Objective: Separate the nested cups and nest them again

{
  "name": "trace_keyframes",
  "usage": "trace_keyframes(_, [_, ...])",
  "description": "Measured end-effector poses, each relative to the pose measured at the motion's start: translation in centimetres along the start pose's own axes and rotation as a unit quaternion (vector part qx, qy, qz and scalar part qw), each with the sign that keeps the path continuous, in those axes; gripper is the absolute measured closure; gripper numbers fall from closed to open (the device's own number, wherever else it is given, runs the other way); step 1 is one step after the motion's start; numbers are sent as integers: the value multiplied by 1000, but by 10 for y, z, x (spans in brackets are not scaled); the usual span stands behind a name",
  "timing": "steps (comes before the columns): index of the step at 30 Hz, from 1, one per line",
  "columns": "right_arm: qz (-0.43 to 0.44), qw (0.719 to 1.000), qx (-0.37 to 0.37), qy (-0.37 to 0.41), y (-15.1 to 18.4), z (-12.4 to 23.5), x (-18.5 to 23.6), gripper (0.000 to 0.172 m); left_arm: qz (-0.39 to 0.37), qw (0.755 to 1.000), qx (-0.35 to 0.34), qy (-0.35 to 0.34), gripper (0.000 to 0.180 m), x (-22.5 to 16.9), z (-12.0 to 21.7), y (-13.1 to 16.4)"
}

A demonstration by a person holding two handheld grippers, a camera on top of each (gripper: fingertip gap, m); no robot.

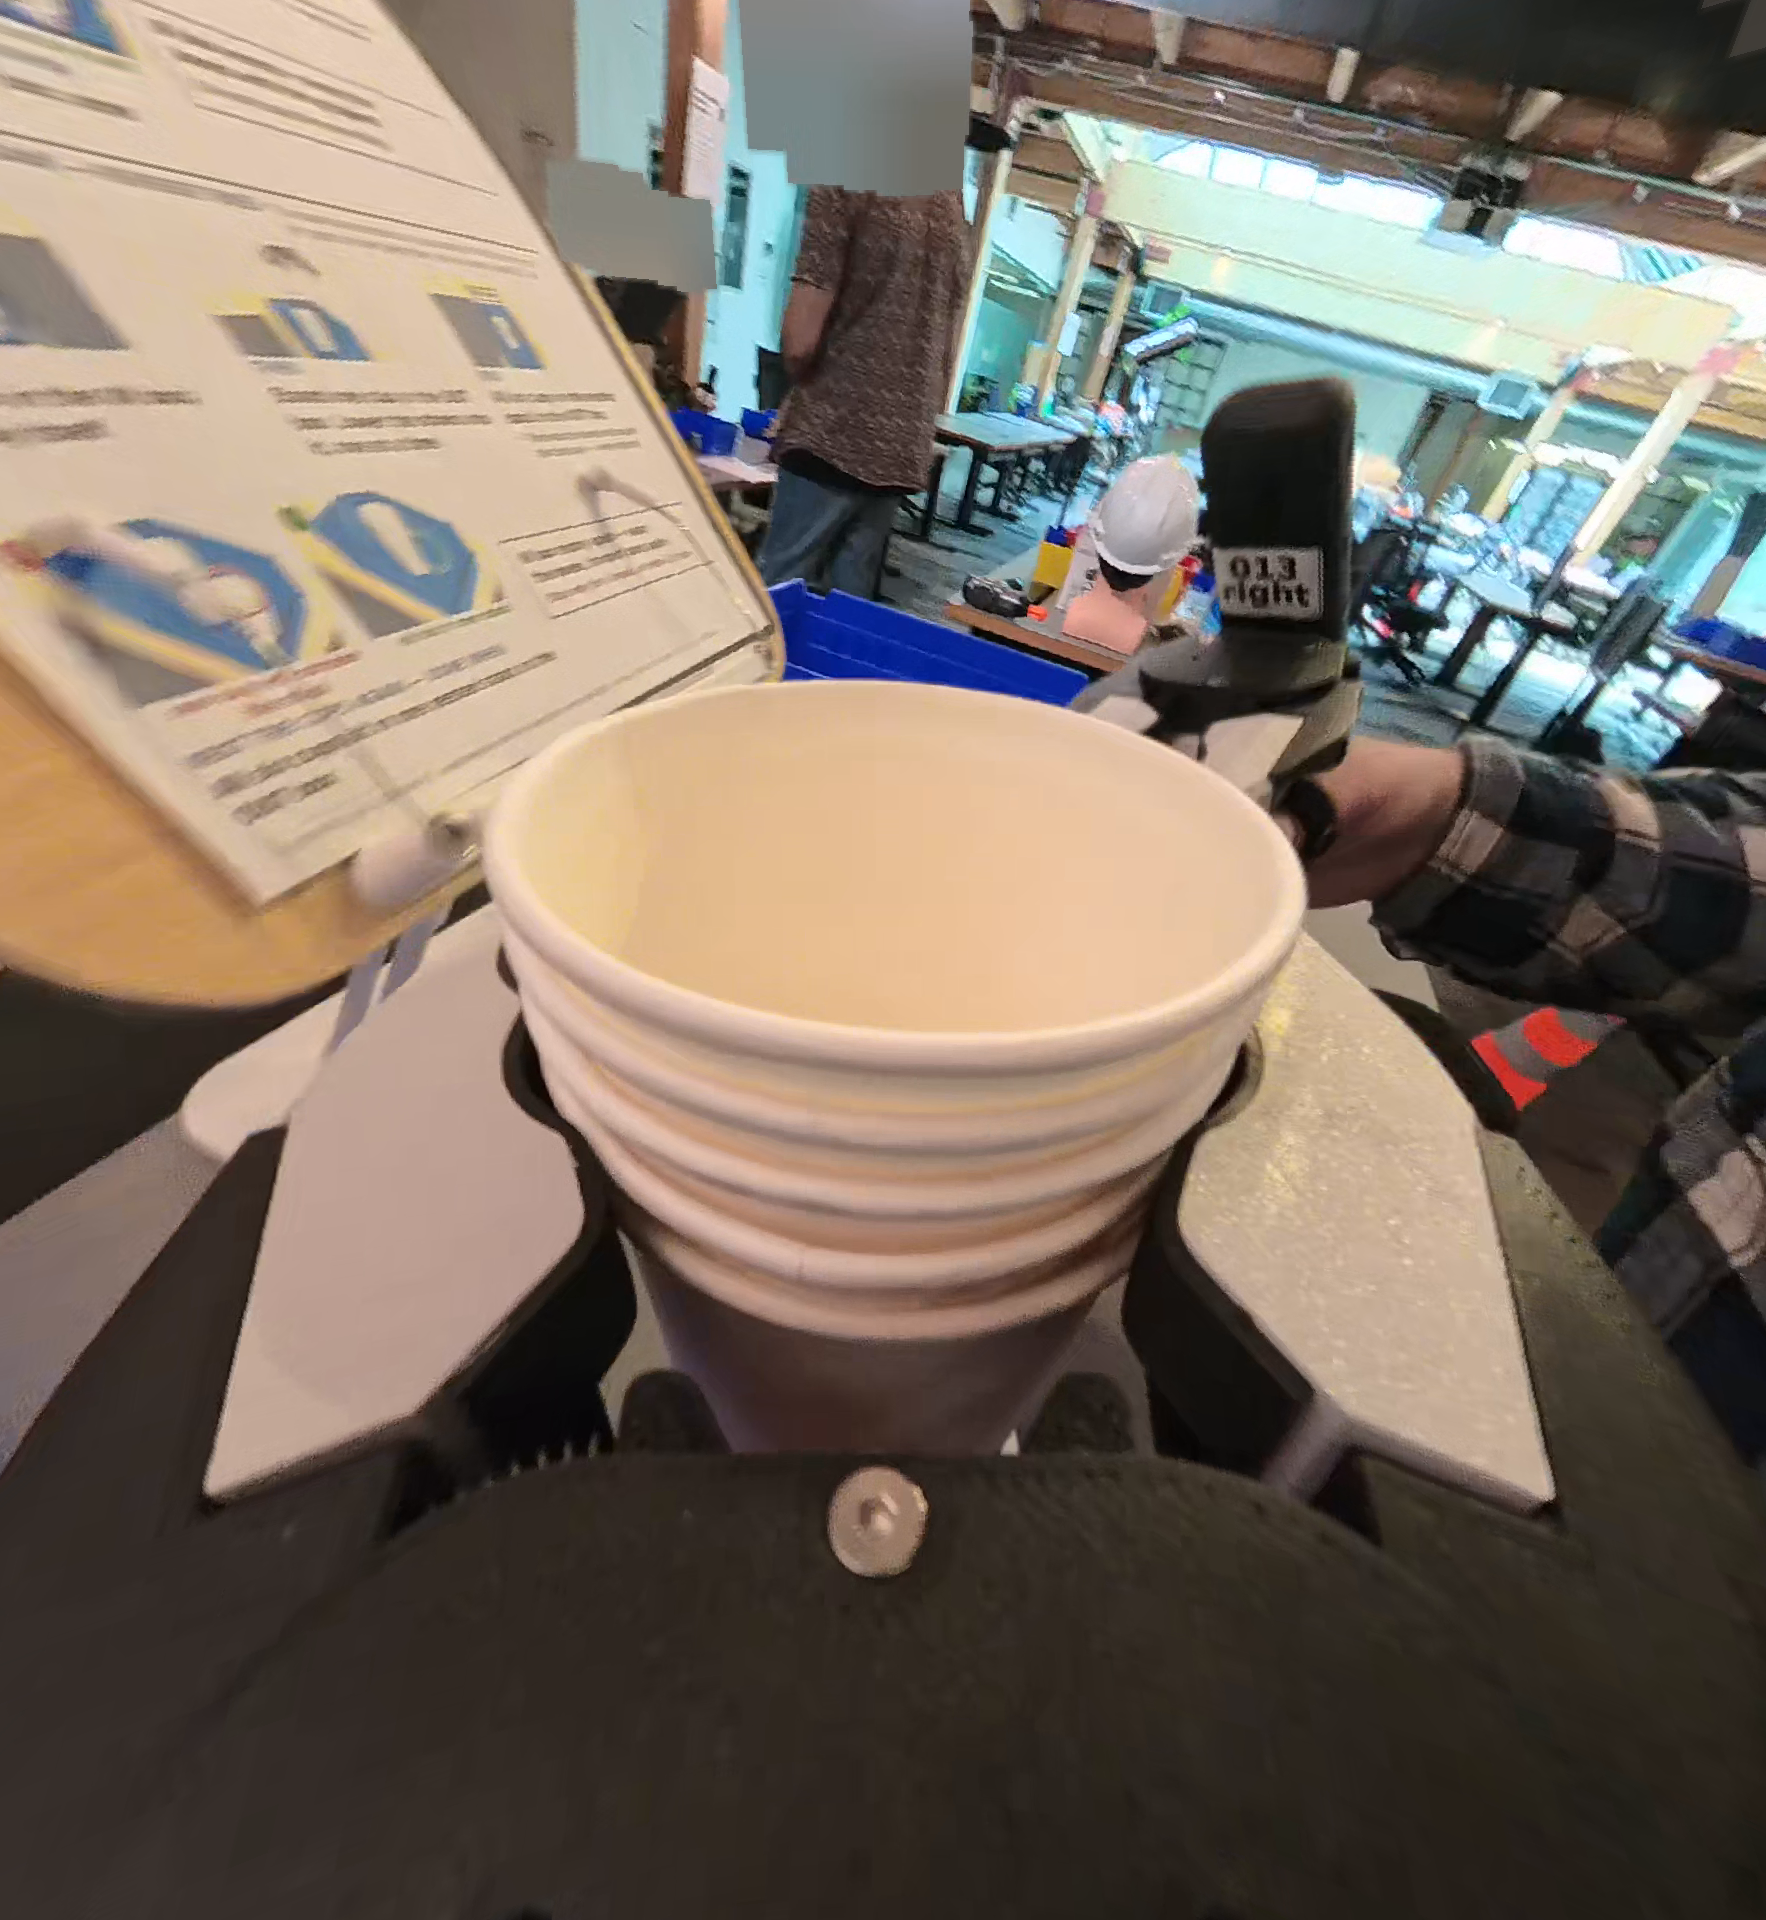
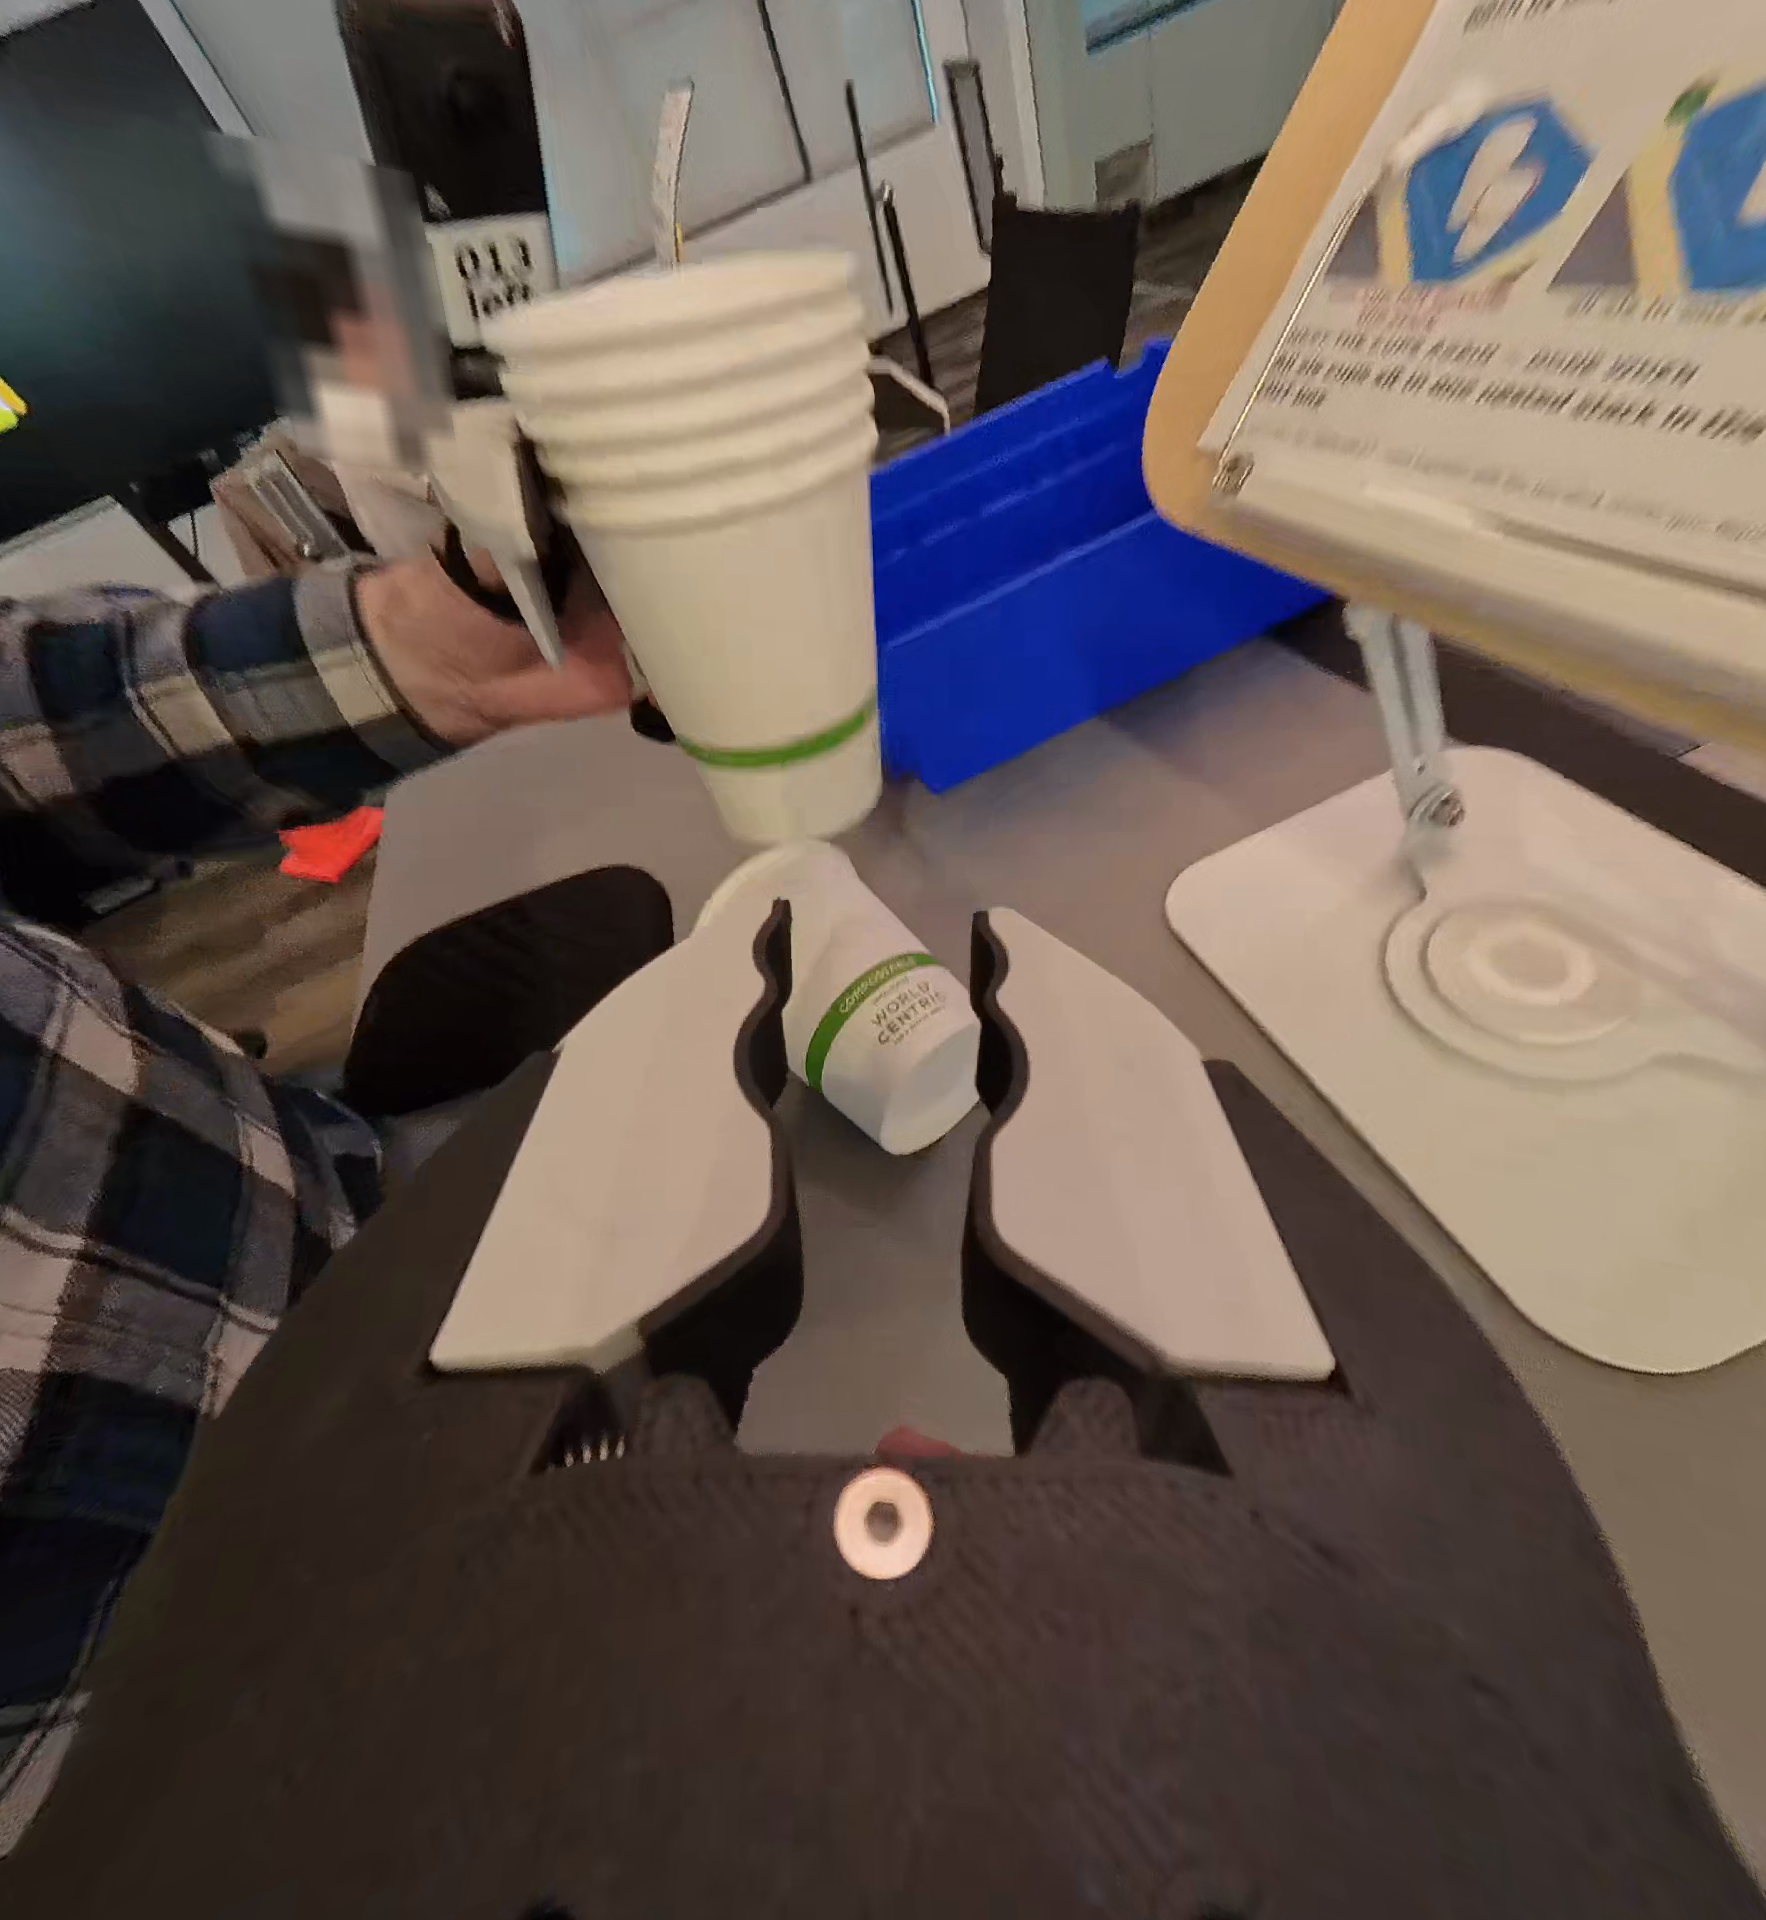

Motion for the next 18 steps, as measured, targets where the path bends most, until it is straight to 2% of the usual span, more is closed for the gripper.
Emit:
trace_keyframes(2, [-3, 1000, 25, 1, 15, -15, 1, 137, 17, 999, -8, -32, 58, 6, 27, 10])
trace_keyframes(5, [-8, 998, 66, 0, 40, -41, 0, 134, 51, 996, 0, -70, 58, 9, 59, 41])
trace_keyframes(9, [-29, 996, 82, 5, 57, -61, -4, 133, 55, 994, 14, -95, 58, 6, 74, 76])
trace_keyframes(14, [-51, 993, 108, -11, 73, -79, -11, 131, 72, 994, -3, -81, 58, 16, 59, 98])
trace_keyframes(18, [-67, 991, 112, -35, 77, -87, -10, 133, 74, 995, -31, -55, 58, 15, 37, 87])
Point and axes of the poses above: each gripper's, where its closed fingertips meet, z back along the fingers, y out of its underside, x = y × z across the jaws, the point moved 5 cm from there along z, back along the fingers, and after that the axes turned 7 degrees about z, right-handed, at the moved point
